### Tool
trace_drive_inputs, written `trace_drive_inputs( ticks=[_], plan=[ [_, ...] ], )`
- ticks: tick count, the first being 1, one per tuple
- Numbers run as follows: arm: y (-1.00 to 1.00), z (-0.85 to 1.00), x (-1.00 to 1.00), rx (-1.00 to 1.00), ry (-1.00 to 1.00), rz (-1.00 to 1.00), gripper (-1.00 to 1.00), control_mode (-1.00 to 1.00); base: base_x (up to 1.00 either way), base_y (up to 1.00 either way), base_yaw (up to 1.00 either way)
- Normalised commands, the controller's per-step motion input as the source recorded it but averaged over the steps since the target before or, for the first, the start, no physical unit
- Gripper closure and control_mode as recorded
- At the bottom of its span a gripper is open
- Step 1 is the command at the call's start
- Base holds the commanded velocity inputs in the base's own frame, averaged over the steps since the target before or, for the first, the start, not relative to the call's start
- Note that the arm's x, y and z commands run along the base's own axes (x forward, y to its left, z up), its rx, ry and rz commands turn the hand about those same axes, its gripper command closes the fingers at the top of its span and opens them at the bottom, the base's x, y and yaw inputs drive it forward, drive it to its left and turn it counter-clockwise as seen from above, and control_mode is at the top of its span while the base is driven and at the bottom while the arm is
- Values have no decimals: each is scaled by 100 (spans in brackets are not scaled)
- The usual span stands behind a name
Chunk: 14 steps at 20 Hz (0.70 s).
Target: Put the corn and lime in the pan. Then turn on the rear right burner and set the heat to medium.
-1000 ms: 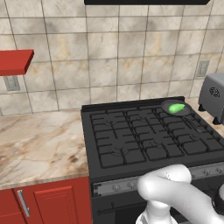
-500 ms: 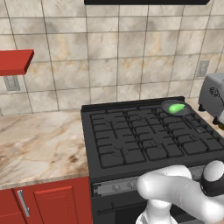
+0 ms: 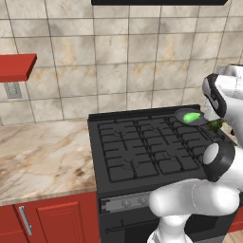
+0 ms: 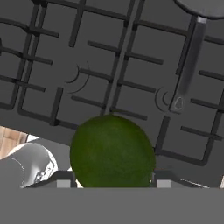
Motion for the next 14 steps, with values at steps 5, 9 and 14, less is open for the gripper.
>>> trace_drive_inputs(
  ticks=[5,9,14],
  plan=[
    [4,-1,97,5,0,0,100,-100,0,0,0],
    [0,-6,76,2,0,0,100,-100,0,0,0],
    [0,-8,79,0,3,0,100,-100,0,0,0]
  ],
)
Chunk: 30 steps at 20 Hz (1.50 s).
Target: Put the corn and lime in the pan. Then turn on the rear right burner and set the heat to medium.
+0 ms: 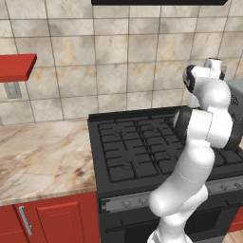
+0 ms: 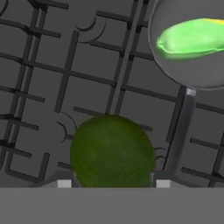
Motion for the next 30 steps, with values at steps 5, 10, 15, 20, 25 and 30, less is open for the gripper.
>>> trace_drive_inputs(
  ticks=[5,10,15,20,25,30],
  plan=[
    [-17,-11,52,0,8,0,100,-100,0,0,0],
    [-42,-35,23,5,4,0,100,-100,0,0,0],
    [-34,-43,36,11,0,0,100,-100,0,0,0],
    [-8,-5,18,7,0,0,100,-100,0,0,0],
    [0,-9,31,2,0,0,100,-100,0,0,0],
    [22,-48,14,0,0,0,100,-100,0,0,0]
  ],
)
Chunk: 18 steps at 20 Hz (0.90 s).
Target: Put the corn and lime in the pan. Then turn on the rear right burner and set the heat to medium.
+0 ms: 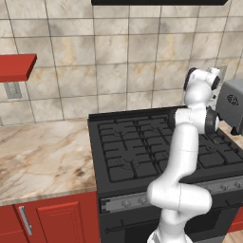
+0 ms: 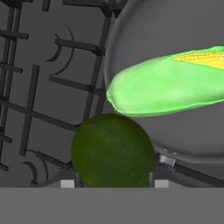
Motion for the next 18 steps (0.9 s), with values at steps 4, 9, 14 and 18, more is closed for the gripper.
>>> trace_drive_inputs(
  ticks=[4,9,14,18],
  plan=[
    [19,-68,0,0,0,0,100,-100,0,0,0],
    [4,-22,0,0,0,0,100,-100,0,0,0],
    [0,0,15,-1,0,0,100,-100,0,0,0],
    [0,0,20,-3,-1,-1,100,-100,0,0,0]
  ],
)
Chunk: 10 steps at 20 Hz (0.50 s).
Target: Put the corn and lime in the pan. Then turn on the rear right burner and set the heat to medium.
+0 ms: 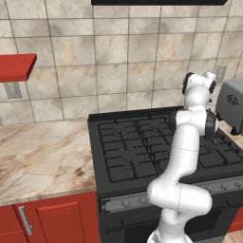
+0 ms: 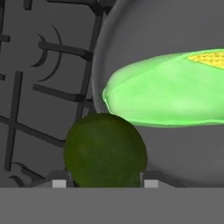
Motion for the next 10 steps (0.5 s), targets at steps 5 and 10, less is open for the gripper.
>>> trace_drive_inputs(
  ticks=[5,10],
  plan=[
    [-8,0,30,-2,-1,-3,100,-100,0,0,0],
    [-26,0,34,0,-4,-5,100,-100,0,0,0]
  ],
)
